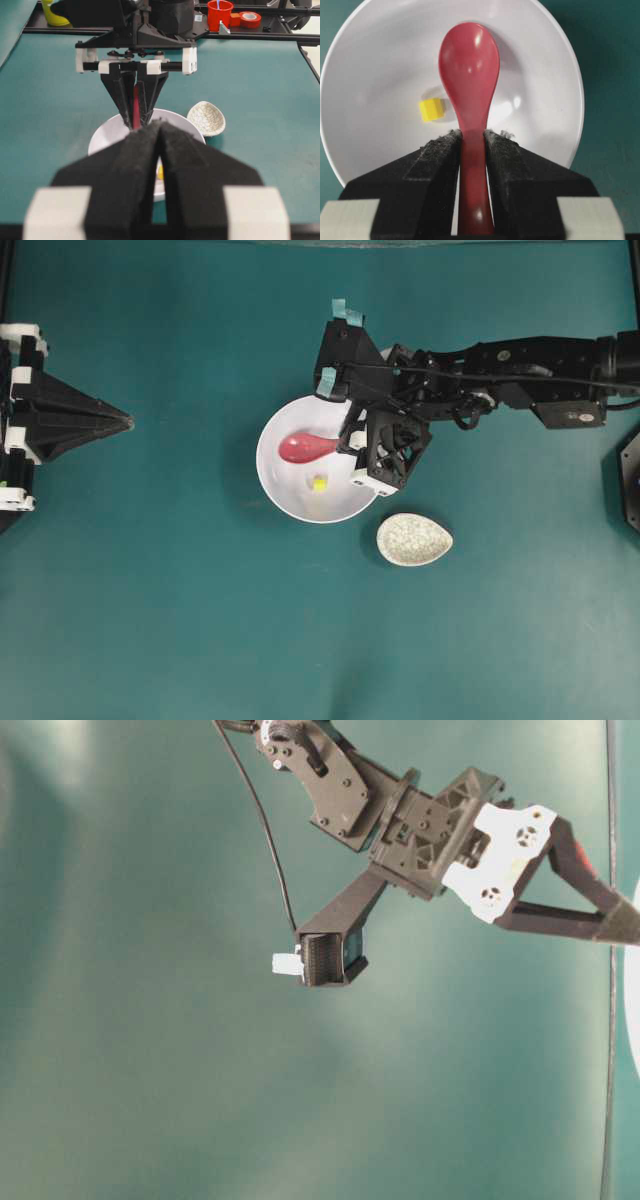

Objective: Scoop the yellow hexagonal prism block from the bowl with a spoon using the right arm.
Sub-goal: 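Slide the spoon tip along the bowl toward the yellow block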

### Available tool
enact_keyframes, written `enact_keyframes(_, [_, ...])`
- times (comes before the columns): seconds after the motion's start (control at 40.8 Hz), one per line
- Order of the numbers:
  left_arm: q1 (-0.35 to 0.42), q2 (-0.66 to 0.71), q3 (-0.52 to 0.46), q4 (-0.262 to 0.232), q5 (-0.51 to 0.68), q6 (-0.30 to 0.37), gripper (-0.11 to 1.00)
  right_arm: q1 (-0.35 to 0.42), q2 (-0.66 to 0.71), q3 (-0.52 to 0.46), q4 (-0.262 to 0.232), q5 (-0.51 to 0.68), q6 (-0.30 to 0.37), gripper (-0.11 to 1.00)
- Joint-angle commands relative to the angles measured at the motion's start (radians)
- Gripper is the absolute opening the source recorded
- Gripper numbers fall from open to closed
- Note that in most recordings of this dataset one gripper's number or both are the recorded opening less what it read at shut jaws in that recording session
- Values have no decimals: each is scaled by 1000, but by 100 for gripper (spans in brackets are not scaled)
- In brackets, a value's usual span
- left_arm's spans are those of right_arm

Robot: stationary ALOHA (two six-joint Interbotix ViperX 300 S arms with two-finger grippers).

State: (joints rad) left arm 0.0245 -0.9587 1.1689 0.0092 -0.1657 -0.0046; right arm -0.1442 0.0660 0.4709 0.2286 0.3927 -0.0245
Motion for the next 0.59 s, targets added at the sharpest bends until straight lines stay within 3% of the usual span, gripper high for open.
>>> enact_keyframes(0.0, [2,8,-17,3,-6,-2,0,2,-37,-26,-2,-12,2,22])
enact_keyframes(0.392, [2,8,-17,3,-5,-3,0,2,-100,-26,-2,-9,2,22])
enact_keyframes(0.564, [2,8,-15,3,-2,-3,0,2,-138,-21,3,51,3,22])
